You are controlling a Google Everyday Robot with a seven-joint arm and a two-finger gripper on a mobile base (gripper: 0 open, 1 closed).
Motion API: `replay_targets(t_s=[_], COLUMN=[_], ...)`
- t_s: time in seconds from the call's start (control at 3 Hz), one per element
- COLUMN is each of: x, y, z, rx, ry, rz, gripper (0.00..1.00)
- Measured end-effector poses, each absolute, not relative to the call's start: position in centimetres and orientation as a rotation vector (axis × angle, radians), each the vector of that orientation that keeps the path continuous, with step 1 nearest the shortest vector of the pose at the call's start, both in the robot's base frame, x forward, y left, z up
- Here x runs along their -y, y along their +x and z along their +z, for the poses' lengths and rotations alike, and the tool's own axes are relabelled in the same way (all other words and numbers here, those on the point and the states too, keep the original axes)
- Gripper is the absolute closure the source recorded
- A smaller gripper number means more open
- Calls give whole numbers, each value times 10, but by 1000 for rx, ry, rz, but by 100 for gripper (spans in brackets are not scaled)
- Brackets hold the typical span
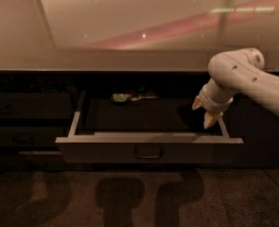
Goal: Open top drawer
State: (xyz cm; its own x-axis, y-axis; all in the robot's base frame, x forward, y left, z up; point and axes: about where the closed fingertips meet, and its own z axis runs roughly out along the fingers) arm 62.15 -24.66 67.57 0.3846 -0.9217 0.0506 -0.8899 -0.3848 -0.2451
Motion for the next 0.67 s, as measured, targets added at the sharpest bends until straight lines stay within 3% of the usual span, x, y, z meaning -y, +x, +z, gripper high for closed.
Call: replay_targets(t_s=[0.33,0.67], x=[240,242], y=[584,582], z=[671,671], rx=[-1641,-1645], ry=[-2364,-2356], rz=[-288,-293], gripper=[0,0])
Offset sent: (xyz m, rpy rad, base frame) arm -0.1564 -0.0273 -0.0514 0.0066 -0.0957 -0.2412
